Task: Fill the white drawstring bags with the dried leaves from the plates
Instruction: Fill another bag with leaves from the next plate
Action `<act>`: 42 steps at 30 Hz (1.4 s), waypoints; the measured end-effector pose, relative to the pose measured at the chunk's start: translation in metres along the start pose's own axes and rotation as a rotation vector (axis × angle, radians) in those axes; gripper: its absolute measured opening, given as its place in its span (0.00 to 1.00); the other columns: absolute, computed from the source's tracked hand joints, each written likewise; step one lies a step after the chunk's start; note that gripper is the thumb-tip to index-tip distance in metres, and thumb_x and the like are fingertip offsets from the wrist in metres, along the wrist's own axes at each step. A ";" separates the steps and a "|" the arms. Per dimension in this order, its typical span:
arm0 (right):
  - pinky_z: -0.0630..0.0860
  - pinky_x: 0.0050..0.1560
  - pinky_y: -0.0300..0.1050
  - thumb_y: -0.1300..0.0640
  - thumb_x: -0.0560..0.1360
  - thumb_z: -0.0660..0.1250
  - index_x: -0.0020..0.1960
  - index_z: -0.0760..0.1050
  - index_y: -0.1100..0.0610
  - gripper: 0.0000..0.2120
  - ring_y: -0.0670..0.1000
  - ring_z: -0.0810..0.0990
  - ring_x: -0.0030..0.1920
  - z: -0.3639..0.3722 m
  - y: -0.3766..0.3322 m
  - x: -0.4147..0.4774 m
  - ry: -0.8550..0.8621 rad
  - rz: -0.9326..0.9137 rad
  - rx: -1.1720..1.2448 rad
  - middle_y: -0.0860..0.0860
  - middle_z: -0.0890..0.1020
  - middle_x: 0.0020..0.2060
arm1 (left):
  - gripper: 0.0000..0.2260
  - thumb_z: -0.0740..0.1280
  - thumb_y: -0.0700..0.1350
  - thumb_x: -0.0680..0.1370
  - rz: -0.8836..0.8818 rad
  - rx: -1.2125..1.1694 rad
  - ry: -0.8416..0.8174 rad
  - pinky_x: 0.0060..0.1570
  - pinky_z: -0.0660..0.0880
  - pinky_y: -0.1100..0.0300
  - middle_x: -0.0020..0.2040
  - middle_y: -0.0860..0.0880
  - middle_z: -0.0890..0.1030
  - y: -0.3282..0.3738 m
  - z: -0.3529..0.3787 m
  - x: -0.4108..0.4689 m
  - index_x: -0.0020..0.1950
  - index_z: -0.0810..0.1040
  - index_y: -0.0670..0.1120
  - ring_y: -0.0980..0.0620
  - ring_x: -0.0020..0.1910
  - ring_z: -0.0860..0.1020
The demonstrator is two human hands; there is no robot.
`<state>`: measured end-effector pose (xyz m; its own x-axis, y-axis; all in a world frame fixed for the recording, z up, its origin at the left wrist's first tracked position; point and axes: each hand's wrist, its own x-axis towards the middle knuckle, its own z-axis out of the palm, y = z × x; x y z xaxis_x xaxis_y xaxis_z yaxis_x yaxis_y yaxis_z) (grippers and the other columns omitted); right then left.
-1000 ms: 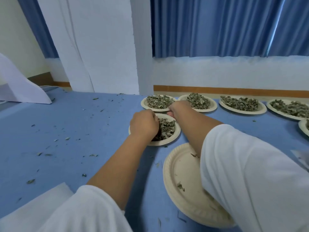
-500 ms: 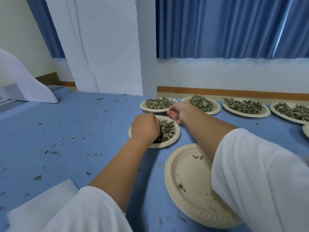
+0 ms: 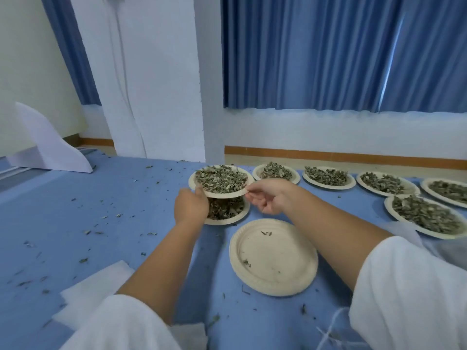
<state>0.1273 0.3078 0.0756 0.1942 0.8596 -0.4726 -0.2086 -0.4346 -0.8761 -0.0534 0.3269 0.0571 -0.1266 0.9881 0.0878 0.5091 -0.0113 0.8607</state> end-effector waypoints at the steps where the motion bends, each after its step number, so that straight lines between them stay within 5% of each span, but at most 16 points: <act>1: 0.59 0.20 0.31 0.63 0.78 0.66 0.42 0.74 0.57 0.06 0.43 0.80 0.28 -0.002 0.004 -0.019 -0.027 0.017 -0.013 0.50 0.81 0.28 | 0.22 0.55 0.50 0.84 -0.024 -0.031 0.004 0.53 0.73 0.45 0.58 0.32 0.77 -0.001 -0.009 -0.010 0.61 0.73 0.31 0.35 0.57 0.76; 4: 0.64 0.20 0.31 0.65 0.78 0.65 0.42 0.75 0.59 0.06 0.45 0.79 0.31 -0.010 0.024 -0.078 -0.130 0.056 -0.040 0.52 0.80 0.30 | 0.19 0.58 0.46 0.82 0.000 -0.017 0.028 0.51 0.74 0.45 0.55 0.30 0.78 -0.013 -0.039 -0.039 0.57 0.75 0.29 0.33 0.54 0.77; 7: 0.67 0.21 0.31 0.66 0.78 0.65 0.44 0.75 0.60 0.05 0.44 0.77 0.30 -0.022 0.055 -0.136 -0.192 0.081 -0.090 0.53 0.80 0.32 | 0.16 0.59 0.43 0.80 0.092 0.044 -0.028 0.35 0.68 0.52 0.34 0.36 0.77 -0.030 -0.063 -0.082 0.40 0.79 0.34 0.39 0.36 0.74; 15: 0.68 0.24 0.30 0.63 0.77 0.67 0.42 0.75 0.59 0.05 0.43 0.71 0.26 -0.065 0.121 -0.251 -0.170 0.167 -0.341 0.52 0.77 0.30 | 0.20 0.63 0.44 0.78 0.185 0.140 -0.137 0.29 0.55 0.56 0.25 0.48 0.62 -0.052 -0.077 -0.214 0.28 0.60 0.47 0.48 0.25 0.61; 19: 0.69 0.23 0.32 0.63 0.77 0.67 0.42 0.75 0.59 0.05 0.43 0.71 0.24 -0.085 0.145 -0.282 -0.143 0.204 -0.443 0.52 0.78 0.29 | 0.13 0.63 0.44 0.77 0.167 0.201 -0.232 0.29 0.62 0.57 0.28 0.46 0.69 -0.061 -0.077 -0.262 0.33 0.67 0.44 0.48 0.28 0.68; 28: 0.69 0.25 0.35 0.60 0.80 0.64 0.46 0.75 0.63 0.07 0.46 0.76 0.28 -0.089 0.174 -0.301 0.056 0.245 -0.699 0.54 0.81 0.31 | 0.20 0.62 0.51 0.82 0.214 0.399 -0.303 0.30 0.65 0.56 0.27 0.47 0.70 -0.066 -0.080 -0.307 0.32 0.67 0.43 0.50 0.28 0.70; 35: 0.61 0.26 0.38 0.61 0.75 0.62 0.30 0.66 0.58 0.14 0.50 0.65 0.23 -0.055 0.159 -0.301 0.396 -0.179 -1.244 0.53 0.70 0.24 | 0.13 0.58 0.43 0.82 0.392 0.498 0.001 0.38 0.65 0.55 0.38 0.42 0.75 -0.069 -0.113 -0.264 0.40 0.73 0.39 0.40 0.40 0.74; 38: 0.57 0.29 0.41 0.60 0.74 0.62 0.29 0.59 0.56 0.18 0.50 0.58 0.25 -0.037 0.157 -0.291 0.405 -0.286 -1.253 0.50 0.61 0.24 | 0.07 0.58 0.35 0.79 0.384 0.644 0.058 0.40 0.67 0.52 0.49 0.37 0.76 -0.078 -0.123 -0.233 0.47 0.75 0.37 0.37 0.48 0.75; 42: 0.52 0.30 0.43 0.61 0.75 0.63 0.29 0.58 0.55 0.19 0.50 0.55 0.26 -0.020 0.163 -0.276 0.389 -0.344 -1.188 0.49 0.57 0.24 | 0.04 0.63 0.39 0.79 0.239 0.831 0.019 0.41 0.67 0.53 0.56 0.40 0.73 -0.086 -0.128 -0.204 0.52 0.75 0.41 0.40 0.56 0.73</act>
<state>0.0593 -0.0056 0.0614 0.3739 0.9270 -0.0288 0.8412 -0.3521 -0.4103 -0.1804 0.1063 0.0290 0.0529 0.9708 0.2339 0.9804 -0.0950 0.1728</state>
